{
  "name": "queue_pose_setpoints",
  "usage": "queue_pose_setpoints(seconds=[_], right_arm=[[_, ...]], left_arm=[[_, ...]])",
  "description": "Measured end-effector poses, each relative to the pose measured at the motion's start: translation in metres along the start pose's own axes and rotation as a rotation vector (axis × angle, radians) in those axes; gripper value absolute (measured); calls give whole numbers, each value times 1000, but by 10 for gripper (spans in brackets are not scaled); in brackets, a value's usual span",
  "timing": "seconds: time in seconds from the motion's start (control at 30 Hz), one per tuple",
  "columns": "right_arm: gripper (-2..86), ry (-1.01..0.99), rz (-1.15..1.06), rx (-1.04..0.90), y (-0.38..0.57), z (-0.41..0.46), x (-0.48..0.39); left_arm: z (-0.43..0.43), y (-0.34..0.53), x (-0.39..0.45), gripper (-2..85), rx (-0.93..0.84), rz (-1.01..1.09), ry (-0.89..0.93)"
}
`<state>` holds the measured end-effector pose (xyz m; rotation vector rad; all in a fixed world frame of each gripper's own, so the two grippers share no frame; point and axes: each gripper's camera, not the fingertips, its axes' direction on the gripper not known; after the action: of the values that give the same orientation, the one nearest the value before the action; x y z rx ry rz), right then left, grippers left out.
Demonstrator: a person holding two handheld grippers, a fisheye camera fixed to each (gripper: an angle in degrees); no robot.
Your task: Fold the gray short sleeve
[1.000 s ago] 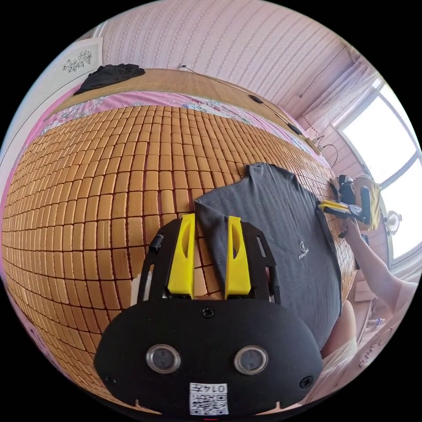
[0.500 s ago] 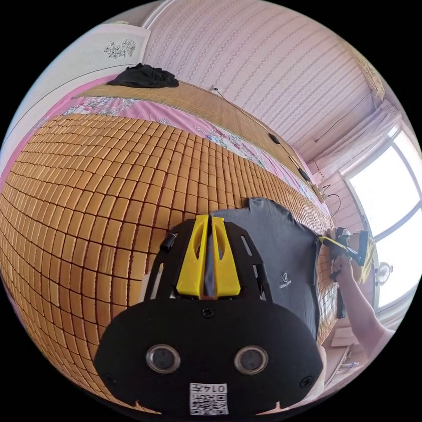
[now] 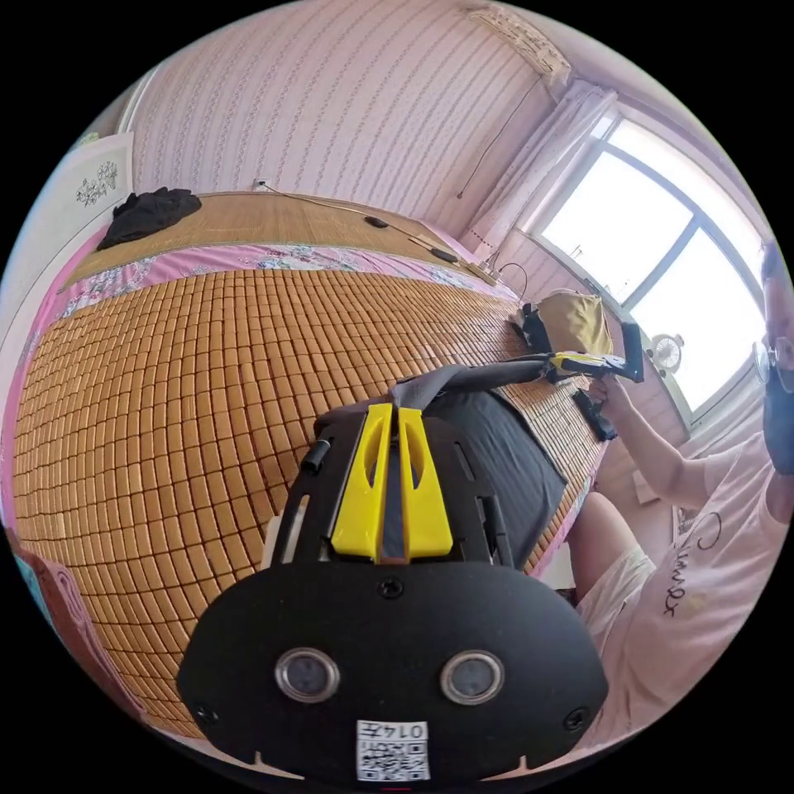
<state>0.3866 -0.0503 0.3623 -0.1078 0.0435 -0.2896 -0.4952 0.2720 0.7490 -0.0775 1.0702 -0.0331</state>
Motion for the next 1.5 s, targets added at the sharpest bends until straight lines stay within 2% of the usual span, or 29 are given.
queue_pose_setpoints(seconds=[0.17,0.27,0.43,0.53,0.67,0.77,0.9,1.03,1.07,1.13,1.23,1.3,1.5], right_arm=[[13,-45,178,-190,78,40,5],[13,-59,245,-135,91,38,9],[13,-94,279,-6,93,6,11],[16,-122,282,-18,102,5,9],[23,-150,345,-220,125,55,14],[37,-105,358,-169,132,53,13],[52,-39,375,-168,136,40,16],[32,94,261,-133,116,23,-4],[31,92,210,-123,104,26,-15],[35,32,133,-108,84,40,-32],[60,-114,44,-140,52,83,-57],[74,-113,27,-205,39,111,-66],[24,-87,-10,-283,31,153,-81]], left_arm=[[-2,105,6,-10,-110,-183,82],[4,135,4,-10,-141,-257,94],[-43,131,10,-10,-9,-293,134],[-64,126,12,-10,11,-292,167],[-44,142,5,-8,-111,-337,143],[-17,156,12,1,-231,-342,79],[-33,160,22,39,-180,-363,65],[-72,151,47,55,-171,-305,-78],[-79,142,61,53,-172,-265,-156],[-83,126,84,50,-120,-201,-198],[-54,94,121,48,-49,-129,-107],[-18,78,138,51,-69,-107,-47],[79,68,160,50,-235,-130,35]])
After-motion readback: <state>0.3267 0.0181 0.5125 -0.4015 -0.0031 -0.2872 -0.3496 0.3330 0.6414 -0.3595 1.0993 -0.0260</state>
